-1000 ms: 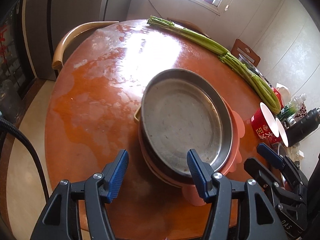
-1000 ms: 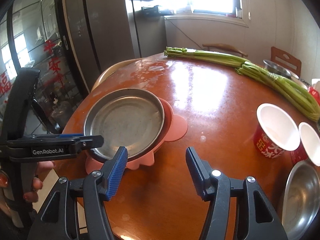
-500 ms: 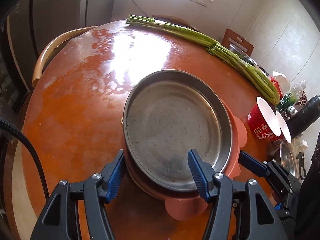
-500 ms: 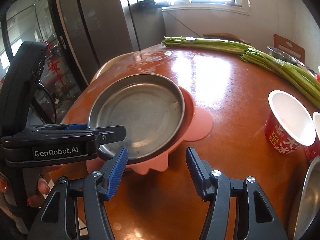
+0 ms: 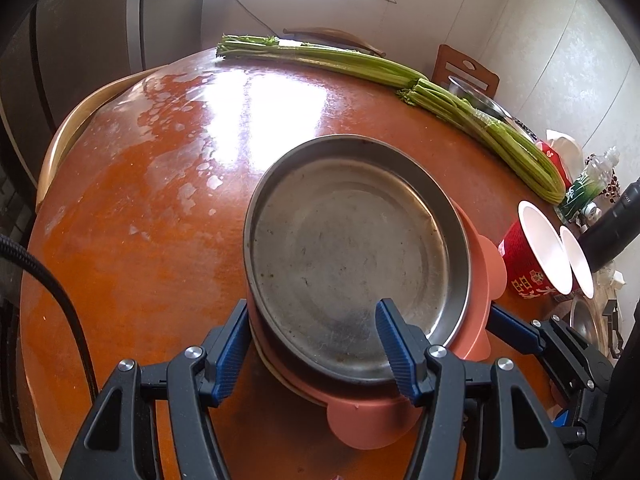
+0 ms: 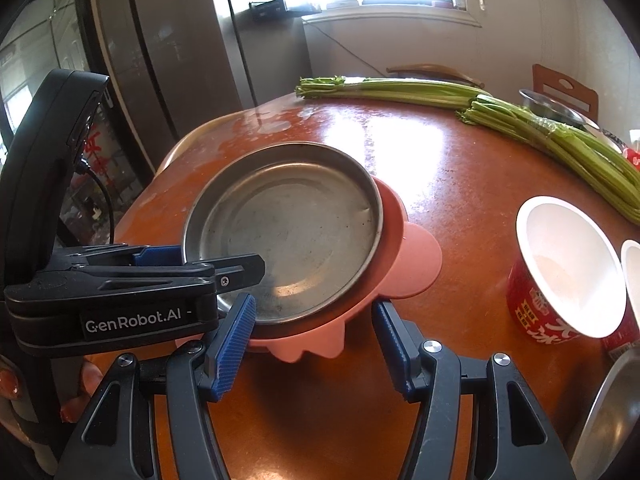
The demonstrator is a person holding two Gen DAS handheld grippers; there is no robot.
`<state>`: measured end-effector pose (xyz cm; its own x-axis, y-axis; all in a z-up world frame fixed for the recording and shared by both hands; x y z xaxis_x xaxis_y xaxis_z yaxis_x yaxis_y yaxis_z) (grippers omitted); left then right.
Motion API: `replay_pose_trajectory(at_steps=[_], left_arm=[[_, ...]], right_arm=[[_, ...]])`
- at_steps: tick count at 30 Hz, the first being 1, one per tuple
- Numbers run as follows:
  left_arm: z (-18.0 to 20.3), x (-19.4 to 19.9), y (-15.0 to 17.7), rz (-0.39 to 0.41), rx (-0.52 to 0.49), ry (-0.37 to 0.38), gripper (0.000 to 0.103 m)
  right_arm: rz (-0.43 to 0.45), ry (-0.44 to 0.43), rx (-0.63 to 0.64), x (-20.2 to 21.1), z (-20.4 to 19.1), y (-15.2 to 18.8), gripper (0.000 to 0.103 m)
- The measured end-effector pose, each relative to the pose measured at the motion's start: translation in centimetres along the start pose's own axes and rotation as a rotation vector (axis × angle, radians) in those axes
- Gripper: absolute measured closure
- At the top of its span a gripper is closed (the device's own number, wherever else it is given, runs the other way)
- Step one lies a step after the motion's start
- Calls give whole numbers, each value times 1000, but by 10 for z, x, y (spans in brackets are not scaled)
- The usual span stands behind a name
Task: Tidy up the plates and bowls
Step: 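Withdraw the open left tool from the stacked steel tray, then move the left tool to the deep steel bowl rim and close on it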
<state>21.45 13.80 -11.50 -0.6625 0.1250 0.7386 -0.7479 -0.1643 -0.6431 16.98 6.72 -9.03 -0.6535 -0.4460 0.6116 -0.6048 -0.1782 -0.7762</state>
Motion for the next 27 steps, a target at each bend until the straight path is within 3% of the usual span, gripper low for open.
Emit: replay_pose_trajectory(at_steps=[18,27], left_arm=[[-13,32,-10,85,-14,-80,41],[18,68,-12,146,-43,-29,41]], right_arm=[[80,86,19,29,18,-13,41],[157,93,3,73,24,-23,41]])
Point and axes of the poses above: each gripper's, at about its wrist camera, not at the fingertips, and x roughly against the way its jaws point, z to its right, y to its underside, the point moved 8 cm from there along -x, roughly the way its jaws point, and after that the axes turned 9 degrees about z, right-handed, at the moved point
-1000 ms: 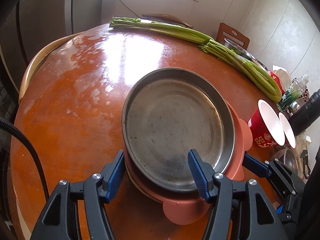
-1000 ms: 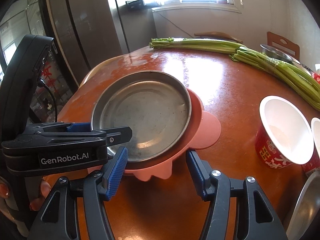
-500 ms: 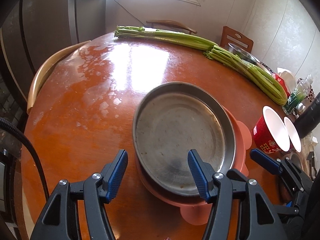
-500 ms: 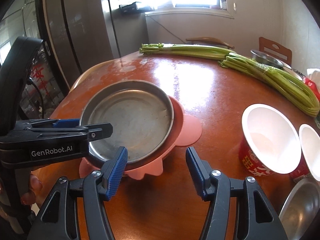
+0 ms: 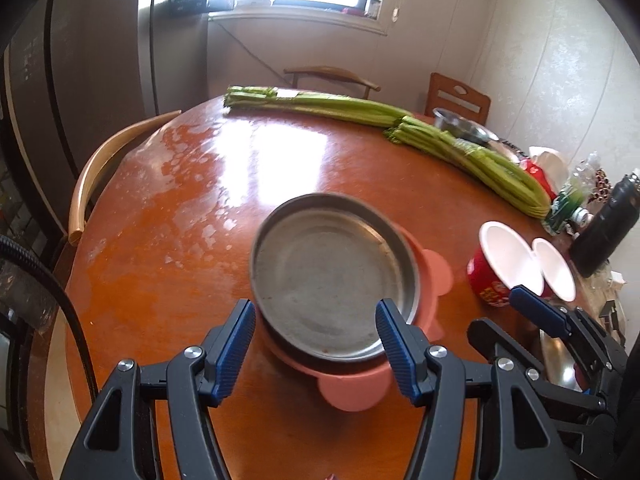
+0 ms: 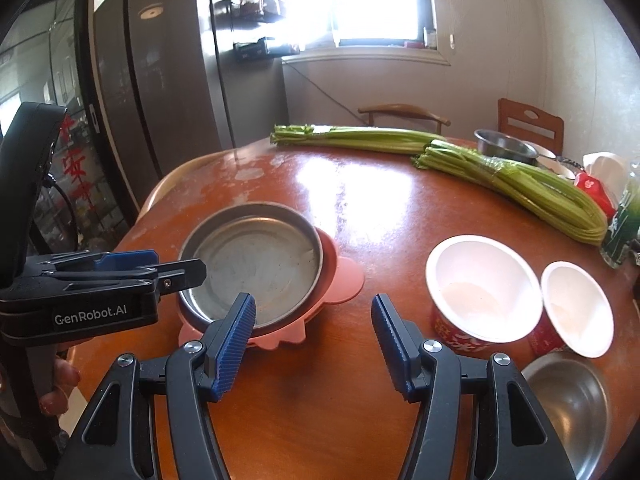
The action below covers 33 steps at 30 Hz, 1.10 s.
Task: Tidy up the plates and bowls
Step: 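Move the left tool to the deep steel bowl rim and close on it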
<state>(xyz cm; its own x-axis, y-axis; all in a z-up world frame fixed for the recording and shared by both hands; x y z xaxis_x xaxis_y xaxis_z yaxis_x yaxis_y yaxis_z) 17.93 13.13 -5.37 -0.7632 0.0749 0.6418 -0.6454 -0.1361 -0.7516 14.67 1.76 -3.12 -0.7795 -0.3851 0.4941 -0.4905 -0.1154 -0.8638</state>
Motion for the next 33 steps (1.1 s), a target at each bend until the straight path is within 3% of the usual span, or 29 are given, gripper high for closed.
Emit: replay_pose_trajectory(at_steps=[7,16,27,33], left_arm=[[41,28,-8,55,-44,46,40],[118,35,-2,60,-101,137,40],[200,15,35,-14,-166,205,40],[224,0,52,-58,-188,207,40]], right_arm=[[71,32,-24,43,22,-13,41],[115,153,-88,96,95,-10,41],[47,307,-198,133,191,48,41],[0,325,-233,136,215,75,41]])
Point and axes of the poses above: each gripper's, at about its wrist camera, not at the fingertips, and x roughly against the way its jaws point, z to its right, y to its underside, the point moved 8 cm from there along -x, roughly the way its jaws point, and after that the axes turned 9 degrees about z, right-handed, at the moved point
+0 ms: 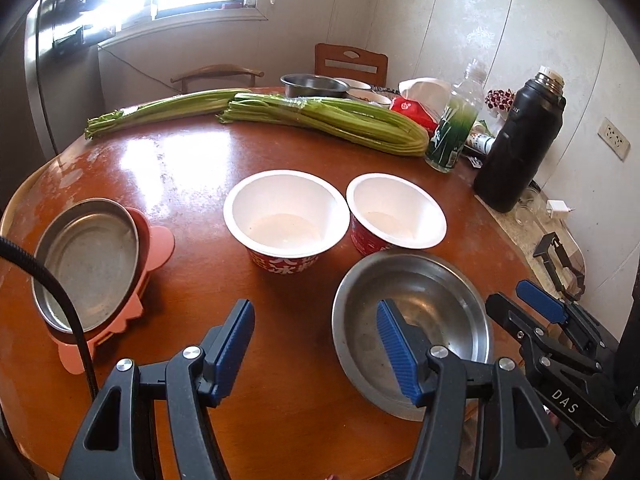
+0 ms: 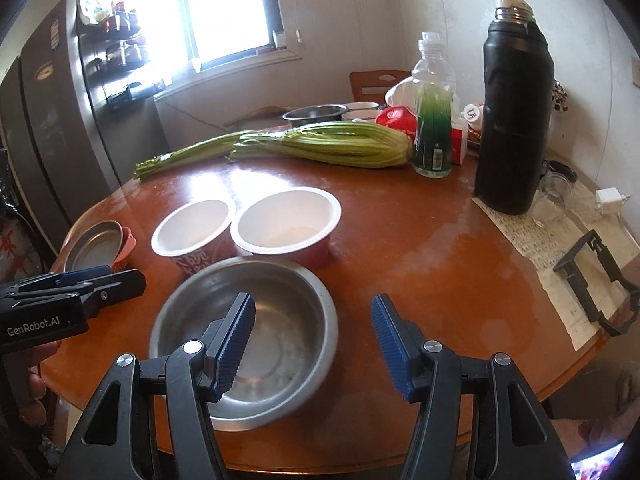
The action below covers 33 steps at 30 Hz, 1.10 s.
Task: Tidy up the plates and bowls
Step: 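Move the left tool to the deep steel bowl rim and close on it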
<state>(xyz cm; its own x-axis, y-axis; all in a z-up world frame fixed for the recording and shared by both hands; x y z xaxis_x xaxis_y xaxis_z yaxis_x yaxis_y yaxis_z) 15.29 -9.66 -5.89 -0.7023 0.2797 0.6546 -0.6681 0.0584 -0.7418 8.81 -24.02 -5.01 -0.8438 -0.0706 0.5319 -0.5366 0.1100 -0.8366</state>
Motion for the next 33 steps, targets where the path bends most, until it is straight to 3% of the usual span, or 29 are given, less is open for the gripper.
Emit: replay_pose_trajectory(at_steps=[13,21,28,33], left_arm=[[14,-41,24,-78,-11,-13,40],[27,-55,31,-106,-10,35,40],[36,-63,33,-115,-1,92,53],[38,-58,29,-97,-14,96,53]], right_arm=[[-90,-46,18,-26,0,26,41],[-105,-103,19,-29,-8,31,41],[-112,-159,16,-28,-17,32,47],[-103,-132,33,-25,-21,29,47]])
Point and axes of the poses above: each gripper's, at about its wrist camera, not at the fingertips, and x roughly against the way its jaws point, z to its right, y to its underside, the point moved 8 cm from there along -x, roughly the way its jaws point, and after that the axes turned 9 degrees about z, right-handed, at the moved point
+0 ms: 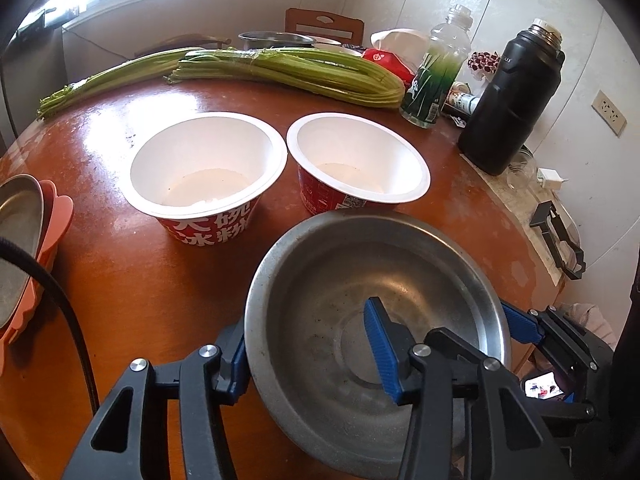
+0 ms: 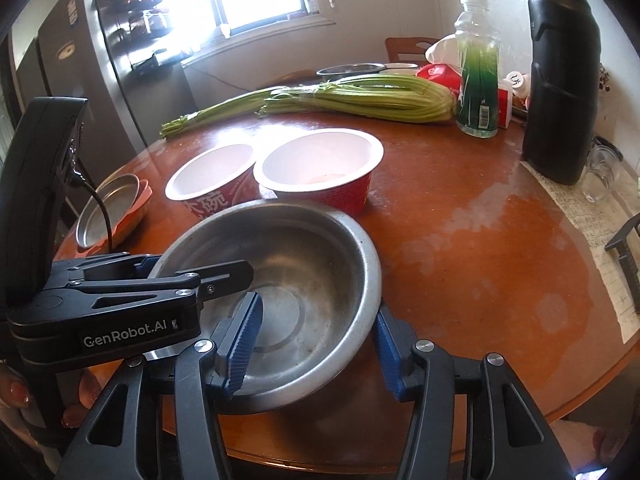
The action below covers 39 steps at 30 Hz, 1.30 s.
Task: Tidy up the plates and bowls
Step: 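Move the left tool to the deep steel bowl rim and close on it, then lift the steel bowl with the left tool toward the white paper bowls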
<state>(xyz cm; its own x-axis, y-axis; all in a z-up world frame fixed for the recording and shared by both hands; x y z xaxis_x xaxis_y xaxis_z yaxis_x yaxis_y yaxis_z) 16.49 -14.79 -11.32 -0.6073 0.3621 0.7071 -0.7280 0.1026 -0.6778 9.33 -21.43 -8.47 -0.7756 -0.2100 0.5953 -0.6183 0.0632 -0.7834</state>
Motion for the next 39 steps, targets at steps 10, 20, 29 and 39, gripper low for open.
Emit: replay_pose_trajectory(at_steps=[10,20,29,39], left_arm=[[-10,28,-2,37,10,9,52],[-40,56,6,71,41,-16,52],[-62,70,16,82,67,-48,52],[-75,59,25,60,85,-54,52]], right_arm=[[19,-35,42,11,-27,-7,46],[12,-88,79,9,-62,-5,46],[-6,-135,98,3,-85,3,46],[-33,-124,119,-10,-91,8,46]])
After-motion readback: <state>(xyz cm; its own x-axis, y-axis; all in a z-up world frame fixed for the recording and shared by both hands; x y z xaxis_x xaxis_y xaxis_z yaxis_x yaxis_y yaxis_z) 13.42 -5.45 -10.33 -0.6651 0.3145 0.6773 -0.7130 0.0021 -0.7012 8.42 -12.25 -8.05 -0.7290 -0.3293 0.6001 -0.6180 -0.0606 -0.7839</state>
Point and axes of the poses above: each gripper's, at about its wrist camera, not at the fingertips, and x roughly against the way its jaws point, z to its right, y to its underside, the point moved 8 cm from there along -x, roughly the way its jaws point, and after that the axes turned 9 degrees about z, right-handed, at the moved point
